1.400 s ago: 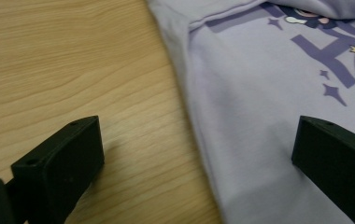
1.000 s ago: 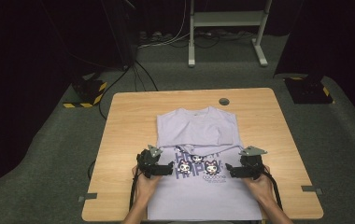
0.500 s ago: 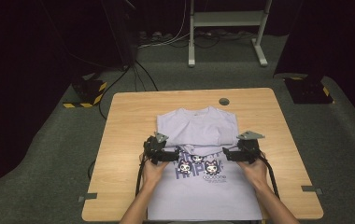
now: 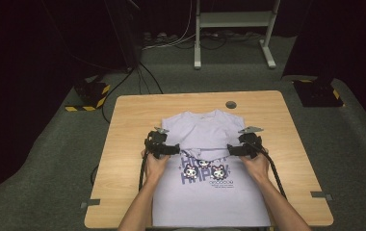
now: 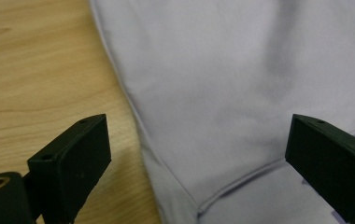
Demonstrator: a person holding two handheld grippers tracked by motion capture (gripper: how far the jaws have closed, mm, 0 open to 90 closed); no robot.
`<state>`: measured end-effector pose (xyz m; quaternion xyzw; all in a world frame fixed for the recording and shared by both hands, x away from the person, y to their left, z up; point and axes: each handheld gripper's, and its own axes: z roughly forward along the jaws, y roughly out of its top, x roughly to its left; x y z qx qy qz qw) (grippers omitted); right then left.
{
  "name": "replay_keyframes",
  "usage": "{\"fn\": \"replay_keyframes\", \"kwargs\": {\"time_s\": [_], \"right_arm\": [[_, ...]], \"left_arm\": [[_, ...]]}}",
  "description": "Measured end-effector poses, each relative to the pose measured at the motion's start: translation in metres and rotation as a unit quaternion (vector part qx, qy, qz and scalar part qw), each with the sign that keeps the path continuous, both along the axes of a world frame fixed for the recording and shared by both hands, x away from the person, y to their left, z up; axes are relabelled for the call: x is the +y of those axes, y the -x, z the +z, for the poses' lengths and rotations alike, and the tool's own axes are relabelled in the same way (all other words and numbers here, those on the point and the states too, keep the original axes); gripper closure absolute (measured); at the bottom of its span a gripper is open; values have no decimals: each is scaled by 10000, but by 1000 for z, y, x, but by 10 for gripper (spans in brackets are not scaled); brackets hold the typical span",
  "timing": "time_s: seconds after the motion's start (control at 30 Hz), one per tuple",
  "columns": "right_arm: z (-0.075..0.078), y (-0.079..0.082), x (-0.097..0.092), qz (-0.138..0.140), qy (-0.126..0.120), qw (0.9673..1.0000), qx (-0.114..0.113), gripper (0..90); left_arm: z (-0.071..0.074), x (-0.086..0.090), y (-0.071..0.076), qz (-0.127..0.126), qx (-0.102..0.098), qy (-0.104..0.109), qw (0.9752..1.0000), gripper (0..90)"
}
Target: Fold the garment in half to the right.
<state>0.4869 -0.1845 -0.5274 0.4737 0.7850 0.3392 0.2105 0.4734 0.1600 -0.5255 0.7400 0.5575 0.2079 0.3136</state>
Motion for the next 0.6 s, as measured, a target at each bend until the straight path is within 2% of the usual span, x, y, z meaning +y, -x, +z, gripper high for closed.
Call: {"fn": "replay_keyframes", "kwargs": {"time_s": [0.03,0.07,0.1,0.17,0.23,0.27,0.33,0.37,0.4,0.43,0.47,0.5,0.57,0.6], "right_arm": [[4,0,0,8,-157,9998,-77,145],[7,-1,1,19,-270,9995,-143,144],[7,-1,1,19,-270,9995,-143,144],[11,-7,9,45,-288,9995,-126,142],[10,-17,20,-10,-276,9996,-41,140],[5,-26,28,-66,-178,9998,50,153],[2,-27,30,-91,-185,9998,51,163],[-6,-32,30,-162,-171,9996,177,163],[-6,-32,30,-162,-171,9996,177,163],[-8,-32,27,-175,-14,9998,57,180],[-8,-32,27,-175,-14,9998,57,180],[-7,-34,18,-334,139,9993,61,165],[-7,-37,4,-468,-146,9986,202,158],[-5,-38,2,-570,-150,9981,180,157]], "left_arm": [[5,-1,-2,24,-180,168,9997,81],[6,-3,-4,3,-226,189,9996,80],[6,-3,-4,3,-226,189,9996,77],[8,-15,-13,-37,-329,136,9994,75],[8,-24,-23,-50,-305,65,9995,71],[6,-28,-31,-51,-284,17,9996,73],[4,-29,-35,-34,-235,-23,9997,73],[1,-29,-39,12,-152,-89,9998,75],[-3,-27,-42,132,-60,-216,9997,75],[-7,-23,-44,278,74,-352,9990,63],[-10,-16,-46,374,162,-248,9989,63],[-10,-2,-46,656,173,-157,9976,58],[-9,10,-45,873,220,-138,9958,71],[-8,12,-44,907,182,-118,9956,78]]}}
